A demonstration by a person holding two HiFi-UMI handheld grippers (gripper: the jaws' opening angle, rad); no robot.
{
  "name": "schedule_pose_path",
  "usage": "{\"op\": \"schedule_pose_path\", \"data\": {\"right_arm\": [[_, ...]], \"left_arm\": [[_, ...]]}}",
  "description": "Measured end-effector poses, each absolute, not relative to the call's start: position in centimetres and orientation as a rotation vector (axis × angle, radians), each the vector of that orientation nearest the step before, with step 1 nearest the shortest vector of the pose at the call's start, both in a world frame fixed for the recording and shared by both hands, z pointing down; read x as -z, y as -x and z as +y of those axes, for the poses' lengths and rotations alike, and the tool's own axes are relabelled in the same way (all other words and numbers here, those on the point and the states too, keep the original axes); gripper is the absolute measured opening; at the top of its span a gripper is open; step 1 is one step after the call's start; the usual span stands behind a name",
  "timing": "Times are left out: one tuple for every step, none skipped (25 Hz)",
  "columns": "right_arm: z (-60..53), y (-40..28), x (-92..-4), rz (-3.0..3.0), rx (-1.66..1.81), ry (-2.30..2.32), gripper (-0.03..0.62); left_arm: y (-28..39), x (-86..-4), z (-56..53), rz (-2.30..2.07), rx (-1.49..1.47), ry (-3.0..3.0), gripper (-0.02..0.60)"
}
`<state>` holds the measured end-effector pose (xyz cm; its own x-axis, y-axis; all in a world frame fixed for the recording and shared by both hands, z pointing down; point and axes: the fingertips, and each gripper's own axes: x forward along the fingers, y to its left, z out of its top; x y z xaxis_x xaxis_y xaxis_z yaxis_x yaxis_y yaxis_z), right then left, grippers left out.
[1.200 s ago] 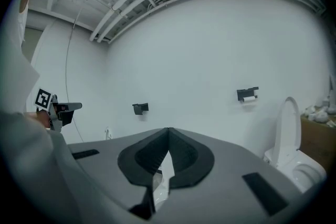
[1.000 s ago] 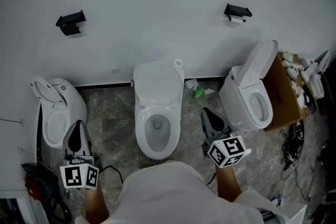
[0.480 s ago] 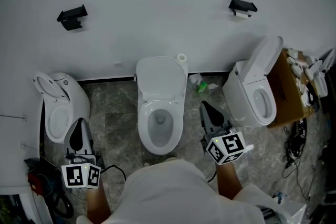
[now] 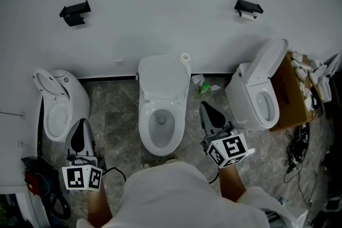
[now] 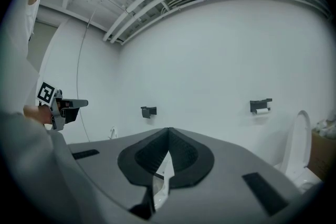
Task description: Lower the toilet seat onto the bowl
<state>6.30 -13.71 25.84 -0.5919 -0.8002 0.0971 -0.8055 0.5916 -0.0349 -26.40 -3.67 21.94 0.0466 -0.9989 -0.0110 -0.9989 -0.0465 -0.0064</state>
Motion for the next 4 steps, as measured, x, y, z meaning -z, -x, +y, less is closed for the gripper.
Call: {"op": "schedule_pose_path", "data": {"right_arm": [[-13.65,-6.18,-25.85,-2.739,-0.113,-1.381,-0.003],[-13.60,-6.06,-25.86,-2.738,-0.110,-1.377,-0.003],[-13.56,-5.94,-25.87,-2.737,-0.105,-1.373,-0.003],[-13.52,-5.82,-25.88,-2.735,-0.100,-1.369,-0.003]], "left_arm": [[26.48,-22.01,-3.61,2.163,-0.005,2.265,0.006],[26.56,-22.08,-3.55,2.166,-0.006,2.266,0.006],[26.63,-22.15,-3.49,2.169,-0.007,2.267,0.006],[26.70,-22.23,-3.43,2.171,-0.007,2.268,0.006]]}}
